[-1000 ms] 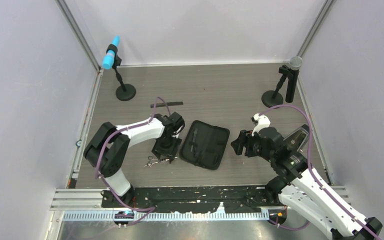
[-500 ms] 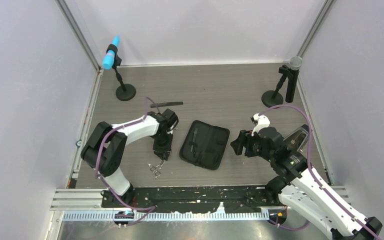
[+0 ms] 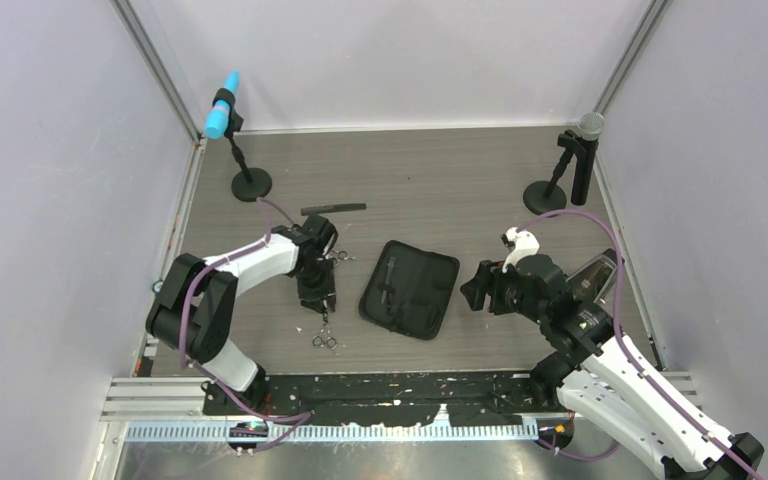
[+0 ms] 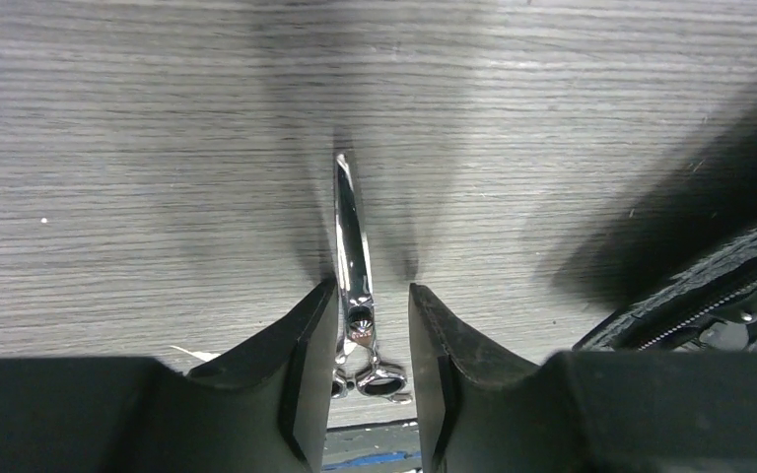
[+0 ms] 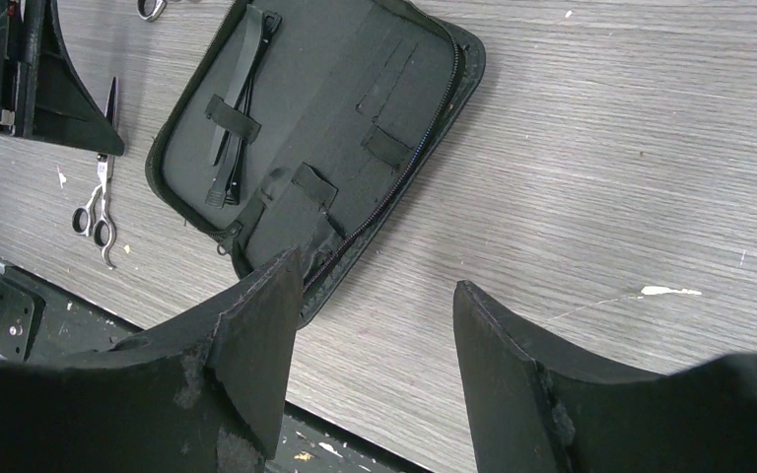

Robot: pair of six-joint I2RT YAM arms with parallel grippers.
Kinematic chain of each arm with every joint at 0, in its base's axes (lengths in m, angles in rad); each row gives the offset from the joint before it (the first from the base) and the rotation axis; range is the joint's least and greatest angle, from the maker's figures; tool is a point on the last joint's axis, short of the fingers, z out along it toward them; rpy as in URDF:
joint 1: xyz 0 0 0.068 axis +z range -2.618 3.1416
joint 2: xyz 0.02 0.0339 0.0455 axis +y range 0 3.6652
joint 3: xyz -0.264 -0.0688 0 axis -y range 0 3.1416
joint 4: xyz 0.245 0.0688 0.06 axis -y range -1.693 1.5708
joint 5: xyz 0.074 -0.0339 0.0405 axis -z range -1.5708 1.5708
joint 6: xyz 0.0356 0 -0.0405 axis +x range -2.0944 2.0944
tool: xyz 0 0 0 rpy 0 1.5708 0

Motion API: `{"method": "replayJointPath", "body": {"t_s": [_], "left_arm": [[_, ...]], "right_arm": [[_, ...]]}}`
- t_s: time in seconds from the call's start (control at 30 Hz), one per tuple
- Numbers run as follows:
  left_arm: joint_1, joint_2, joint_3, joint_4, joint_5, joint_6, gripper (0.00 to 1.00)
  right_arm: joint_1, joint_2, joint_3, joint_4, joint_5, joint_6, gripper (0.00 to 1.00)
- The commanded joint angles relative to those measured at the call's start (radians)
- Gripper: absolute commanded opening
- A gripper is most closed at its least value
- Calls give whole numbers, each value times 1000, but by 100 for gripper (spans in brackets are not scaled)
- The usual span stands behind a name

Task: Sort the hair-cutting tools
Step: Pick up the scissors from the center of the board.

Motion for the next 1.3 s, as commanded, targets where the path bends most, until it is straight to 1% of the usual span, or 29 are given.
{"method": "replayJointPath", "body": {"t_s": [0.0, 0.13, 0.27, 0.53, 0.63, 0.77, 0.97, 1.03, 1.13, 1.27], "left_arm": [[-59, -7, 1, -11, -153, 29, 36], [-111, 19, 15, -50, -223, 34, 36], [-145, 21, 21, -77, -250, 26, 36], [-153, -28, -20, -73, -229, -7, 36], [-153, -42, -42, -68, -214, -31, 35], [-154, -54, -70, -60, -196, -64, 34], [-155, -32, -68, -33, -196, -63, 32], [-156, -15, -63, -29, -196, -61, 31], [-157, -18, -64, -28, -199, -62, 26], [-158, -47, -67, -26, -197, -47, 11]], "right_arm": [[-4, -4, -5, 54, -13, 16, 65], [-4, 2, -6, 60, -14, 21, 65], [-4, 2, -8, 65, -15, 23, 65], [-4, 9, -17, 88, -15, 35, 65], [-4, 13, -15, 91, -47, 38, 65], [-4, 12, -17, 94, -49, 40, 65], [-4, 12, -28, 103, -52, 42, 65], [-4, 13, -30, 104, -53, 42, 65], [-4, 10, -35, 108, -49, 43, 65], [-4, 13, -42, 122, -48, 45, 65]]}}
